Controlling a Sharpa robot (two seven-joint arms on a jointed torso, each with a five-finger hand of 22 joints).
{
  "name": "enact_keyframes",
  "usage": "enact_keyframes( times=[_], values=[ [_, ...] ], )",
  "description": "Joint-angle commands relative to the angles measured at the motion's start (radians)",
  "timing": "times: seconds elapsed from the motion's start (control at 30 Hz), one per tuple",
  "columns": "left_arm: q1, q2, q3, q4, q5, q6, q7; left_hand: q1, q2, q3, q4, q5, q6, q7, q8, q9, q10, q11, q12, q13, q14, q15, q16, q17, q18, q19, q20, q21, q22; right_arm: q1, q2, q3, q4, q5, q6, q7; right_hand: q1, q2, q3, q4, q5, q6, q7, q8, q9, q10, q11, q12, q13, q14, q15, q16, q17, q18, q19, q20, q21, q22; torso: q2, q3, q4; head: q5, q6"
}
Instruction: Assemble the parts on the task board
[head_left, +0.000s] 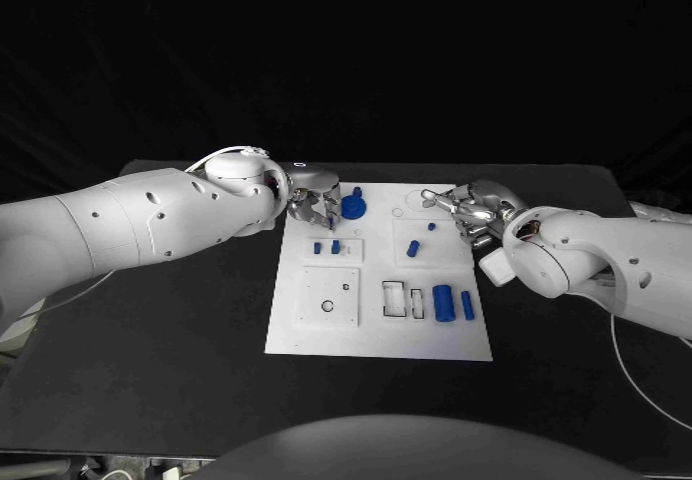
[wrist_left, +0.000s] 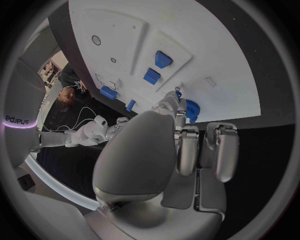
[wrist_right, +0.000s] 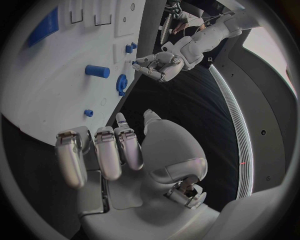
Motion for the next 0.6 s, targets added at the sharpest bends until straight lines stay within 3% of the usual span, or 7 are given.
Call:
enact_keyframes(
  times=[0.03, 0.6],
  values=[
    [-0.001, 0.005, 0.0, -0.002, 0.001, 0.026, -0.002, -0.001, 0.011, 0.006, -0.001, 0.005, -0.008, -0.001, -0.006, -0.002, -0.008, 0.0, -0.005, 0.0, 0.102, 0.006, 0.003, 0.263, -0.015, 0.103, -0.001, 0.002, 0.263, -0.001, 0.0, 0.0, 0.002, -0.003, 0.015, 0.0, 0.003, 0.007, -0.007, 0.0, 0.007, 0.005, 0.021, 0.004, 0.001, 0.105, 0.004, 0.0, 0.263, 0.106, 0.003, 0.004, 0.263, -0.007, 0.106, 0.005, 0.004, 0.263, 0.001, 0.0001, 0.0004, -0.001, -0.001],
    [-0.01, 0.011, 0.0, -0.011, -0.001, 0.035, -0.007, -0.002, 0.011, 0.007, -0.001, 0.005, -0.008, -0.001, -0.007, -0.002, -0.01, -0.001, -0.005, 0.0, 0.102, 0.007, 0.003, 0.263, -0.015, 0.103, -0.001, 0.002, 0.263, -0.001, -0.002, 0.0, 0.003, -0.003, 0.017, 0.0, 0.003, 0.007, -0.007, 0.0, 0.007, 0.005, 0.021, 0.004, 0.001, 0.105, 0.004, 0.0, 0.263, 0.106, 0.003, 0.004, 0.263, -0.007, 0.106, 0.005, 0.004, 0.263, 0.0, -0.0006, 0.0, -0.001, -0.004]
  ],
)
